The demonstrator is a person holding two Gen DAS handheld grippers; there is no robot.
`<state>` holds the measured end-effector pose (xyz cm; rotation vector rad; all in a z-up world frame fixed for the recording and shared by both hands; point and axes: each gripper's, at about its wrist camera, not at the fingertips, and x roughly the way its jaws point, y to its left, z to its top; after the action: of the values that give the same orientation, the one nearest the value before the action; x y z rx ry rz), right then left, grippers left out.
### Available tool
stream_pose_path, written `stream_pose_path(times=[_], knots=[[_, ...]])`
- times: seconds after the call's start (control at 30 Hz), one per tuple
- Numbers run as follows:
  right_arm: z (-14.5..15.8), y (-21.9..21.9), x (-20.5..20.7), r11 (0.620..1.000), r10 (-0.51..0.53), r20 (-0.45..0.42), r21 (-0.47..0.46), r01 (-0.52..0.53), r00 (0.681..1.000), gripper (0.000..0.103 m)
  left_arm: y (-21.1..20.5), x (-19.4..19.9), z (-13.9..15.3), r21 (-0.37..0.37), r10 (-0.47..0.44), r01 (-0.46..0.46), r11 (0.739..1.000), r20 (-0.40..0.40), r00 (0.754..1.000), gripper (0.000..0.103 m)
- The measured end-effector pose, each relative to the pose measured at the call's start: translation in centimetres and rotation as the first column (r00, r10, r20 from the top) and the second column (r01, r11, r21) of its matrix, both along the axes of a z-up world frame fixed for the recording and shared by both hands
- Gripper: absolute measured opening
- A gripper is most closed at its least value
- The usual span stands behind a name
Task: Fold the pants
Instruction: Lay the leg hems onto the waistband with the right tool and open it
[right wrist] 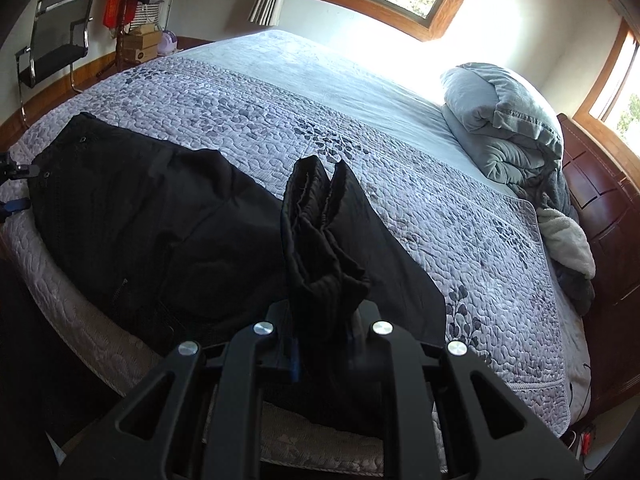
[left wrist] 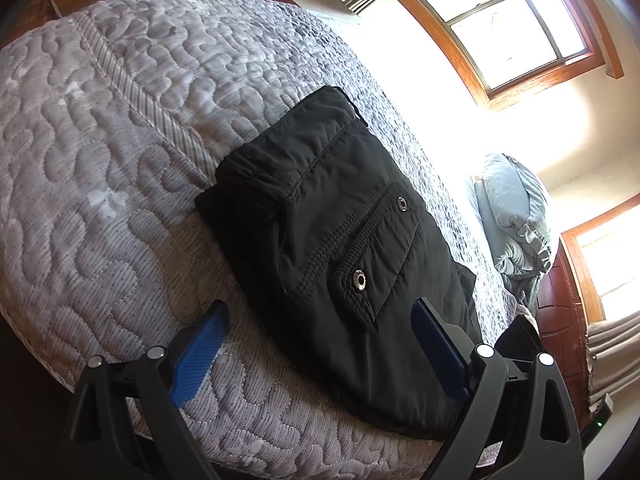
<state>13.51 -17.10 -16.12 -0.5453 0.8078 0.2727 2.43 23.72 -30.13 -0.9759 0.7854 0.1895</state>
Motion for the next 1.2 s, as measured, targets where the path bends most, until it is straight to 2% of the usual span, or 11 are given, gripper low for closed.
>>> stream_pose_path(times=[0.37, 0.83, 0.87, 0.9, 0.97, 1.03, 1.07, 1.13, 1.2], knots=[[-5.0, 3.5, -1.0, 0.986, 0.067, -0.025, -0.15, -0.07, 0.997, 0.014, 0.1, -0.1, -0.1, -0.01, -0.004, 0.004, 1.0, 0.006, 1.0, 0.093], [-9.5, 5.2, -1.2, 0.977, 0.073, -0.091, -0.191, -0.089, 0.993, 0.017, 0.6, -0.4, -0.2, -0.023, -0.008, 0.008, 1.0, 0.014, 1.0, 0.093], [-9.8, 5.2, -1.2, 0.979, 0.074, -0.103, -0.183, -0.092, 0.992, 0.023, 0.6, -0.4, -0.2, -0.023, -0.008, 0.009, 1.0, 0.014, 1.0, 0.093], [-10.0, 5.2, -1.2, 0.982, 0.079, -0.123, -0.163, -0.098, 0.989, 0.035, 0.6, -0.5, -0.2, -0.023, -0.008, 0.009, 1.0, 0.014, 1.0, 0.093], [-9.8, 5.1, -1.4, 0.987, 0.101, -0.175, -0.103, -0.12, 0.979, 0.051, 0.6, -0.5, -0.2, -0.022, -0.009, 0.009, 1.0, 0.013, 1.0, 0.093], [-8.4, 4.8, -2.0, 0.989, 0.139, -0.214, -0.016, -0.145, 0.967, 0.057, 0.6, -0.6, -0.2, -0.022, -0.009, 0.009, 1.0, 0.015, 1.0, 0.093], [-7.2, 4.3, -2.1, 0.987, 0.157, -0.243, 0.054, -0.149, 0.957, 0.065, 0.6, -0.6, -0.2, -0.024, -0.008, 0.008, 1.0, 0.016, 1.0, 0.093], [-4.4, 2.9, -1.2, 0.974, 0.16, -0.273, 0.202, -0.106, 0.949, 0.067, 0.7, -0.7, -0.4, -0.033, -0.003, 0.003, 0.999, 0.021, 1.0, 0.093], [-2.4, 1.9, 1.3, 0.975, 0.073, -0.276, 0.223, -0.009, 0.958, 0.067, 0.8, -0.8, -0.5, -0.04, 0.003, -0.002, 0.999, 0.027, 1.0, 0.094]])
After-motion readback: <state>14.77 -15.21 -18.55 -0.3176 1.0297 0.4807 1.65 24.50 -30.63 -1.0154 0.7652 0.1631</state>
